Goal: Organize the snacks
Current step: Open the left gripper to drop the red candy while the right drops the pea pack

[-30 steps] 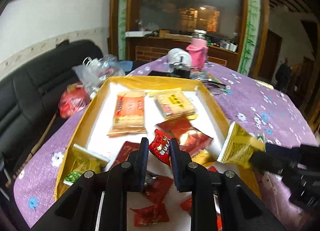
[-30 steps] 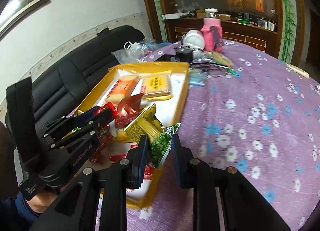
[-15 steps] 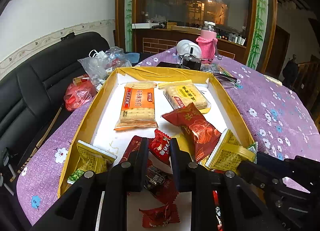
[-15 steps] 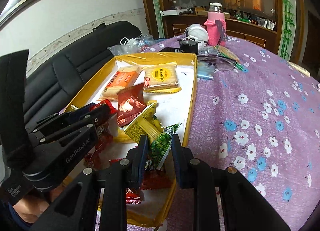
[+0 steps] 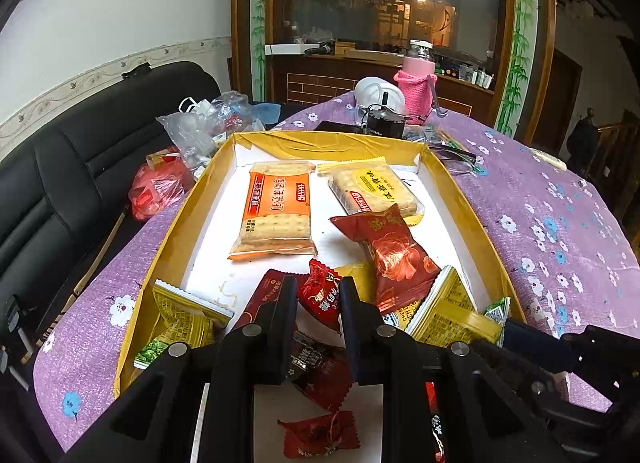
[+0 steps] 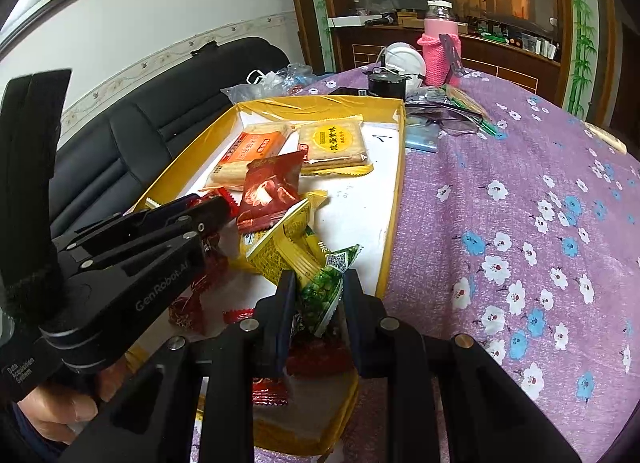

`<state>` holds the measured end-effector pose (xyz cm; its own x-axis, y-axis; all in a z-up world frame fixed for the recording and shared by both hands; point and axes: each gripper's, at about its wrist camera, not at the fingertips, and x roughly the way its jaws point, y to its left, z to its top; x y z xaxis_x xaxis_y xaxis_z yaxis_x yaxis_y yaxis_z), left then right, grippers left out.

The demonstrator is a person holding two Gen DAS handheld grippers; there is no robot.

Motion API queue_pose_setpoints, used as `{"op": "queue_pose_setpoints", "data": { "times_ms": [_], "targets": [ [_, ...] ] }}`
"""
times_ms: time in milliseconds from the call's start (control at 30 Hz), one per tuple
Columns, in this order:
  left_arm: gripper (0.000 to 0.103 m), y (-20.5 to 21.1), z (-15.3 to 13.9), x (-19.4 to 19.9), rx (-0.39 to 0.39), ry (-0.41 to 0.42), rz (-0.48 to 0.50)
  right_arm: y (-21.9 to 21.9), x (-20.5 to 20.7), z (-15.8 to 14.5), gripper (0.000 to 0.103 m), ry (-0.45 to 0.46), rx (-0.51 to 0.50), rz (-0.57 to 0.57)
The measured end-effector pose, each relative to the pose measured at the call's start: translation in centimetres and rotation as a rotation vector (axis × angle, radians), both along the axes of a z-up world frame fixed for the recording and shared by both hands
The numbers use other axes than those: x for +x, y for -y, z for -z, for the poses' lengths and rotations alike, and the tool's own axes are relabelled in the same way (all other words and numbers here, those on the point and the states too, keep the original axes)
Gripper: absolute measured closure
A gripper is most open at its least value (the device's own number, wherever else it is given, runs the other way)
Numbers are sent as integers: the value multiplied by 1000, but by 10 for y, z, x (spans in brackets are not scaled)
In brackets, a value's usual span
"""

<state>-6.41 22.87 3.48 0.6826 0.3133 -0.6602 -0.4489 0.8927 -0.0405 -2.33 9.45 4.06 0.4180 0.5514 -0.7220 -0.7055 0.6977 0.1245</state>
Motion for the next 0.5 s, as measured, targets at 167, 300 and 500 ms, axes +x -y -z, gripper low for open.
{"op": "queue_pose_setpoints", "data": {
  "times_ms": [167,300,500],
  "targets": [
    [81,1,0,-1,7,2,-9,-2,-5,0,79,-8,-10,-18],
    [79,0,0,-3,4,2,-17,3,-5,-5,76,-19,7,-16],
    [29,6,-8,-12,38,53,-22,16,-10,-25,52,38,36,11]
  ]
}}
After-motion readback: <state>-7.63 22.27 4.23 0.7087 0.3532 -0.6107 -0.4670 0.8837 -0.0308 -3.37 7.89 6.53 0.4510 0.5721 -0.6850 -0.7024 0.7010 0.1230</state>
